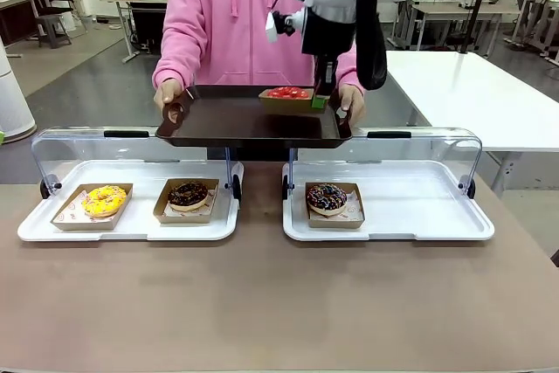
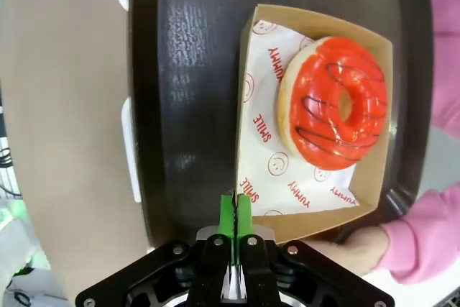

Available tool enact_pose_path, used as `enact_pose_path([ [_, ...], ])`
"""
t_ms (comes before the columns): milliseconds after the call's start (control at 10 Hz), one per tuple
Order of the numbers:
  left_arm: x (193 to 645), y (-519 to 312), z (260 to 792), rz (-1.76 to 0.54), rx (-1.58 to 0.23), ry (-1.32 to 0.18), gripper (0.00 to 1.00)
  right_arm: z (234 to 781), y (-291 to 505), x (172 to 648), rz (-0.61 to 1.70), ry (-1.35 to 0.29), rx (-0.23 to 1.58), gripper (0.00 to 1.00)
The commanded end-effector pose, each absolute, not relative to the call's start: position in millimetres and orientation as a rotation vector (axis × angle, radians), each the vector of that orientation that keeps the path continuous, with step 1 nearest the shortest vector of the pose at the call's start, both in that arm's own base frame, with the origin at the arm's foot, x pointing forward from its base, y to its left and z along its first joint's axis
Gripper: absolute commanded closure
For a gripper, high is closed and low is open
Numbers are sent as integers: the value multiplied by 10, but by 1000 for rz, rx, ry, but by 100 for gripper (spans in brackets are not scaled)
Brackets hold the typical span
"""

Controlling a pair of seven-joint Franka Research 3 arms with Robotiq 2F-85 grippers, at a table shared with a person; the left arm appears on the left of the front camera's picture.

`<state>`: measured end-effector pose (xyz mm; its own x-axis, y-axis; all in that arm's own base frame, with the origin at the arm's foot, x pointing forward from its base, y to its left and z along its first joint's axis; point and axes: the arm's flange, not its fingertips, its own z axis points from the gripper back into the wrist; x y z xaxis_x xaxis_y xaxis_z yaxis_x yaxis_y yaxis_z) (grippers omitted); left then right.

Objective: Provide the desired donut to the person.
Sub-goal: Place the picked Paper togo box onto the Handle tray extended by the person.

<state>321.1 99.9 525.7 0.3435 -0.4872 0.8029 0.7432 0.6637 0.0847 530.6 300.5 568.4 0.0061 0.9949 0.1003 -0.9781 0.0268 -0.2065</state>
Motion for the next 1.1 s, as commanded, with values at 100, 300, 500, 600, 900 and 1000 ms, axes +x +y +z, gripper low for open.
enact_pose_path([
  [100, 3212, 1013, 5262, -811, -330, -920, 0, 5595, 2955, 5408, 1523, -241, -161, 99],
  [300, 3212, 1013, 5262, -811, -330, -920, 0, 5562, 2933, 5407, 1544, -220, -105, 39],
  [500, 3212, 1013, 5262, -811, -330, -920, 0, 5618, 2888, 5402, 1544, -221, -59, 0],
  [600, 3212, 1013, 5262, -811, -330, -920, 0, 5648, 2864, 5401, 1551, -219, -43, 0],
  [900, 3212, 1013, 5262, -811, -330, -920, 0, 5669, 2815, 5443, 1563, -182, 27, 0],
  [1000, 3212, 1013, 5262, -811, -330, -920, 0, 5660, 2816, 5459, 1565, -175, 40, 0],
])
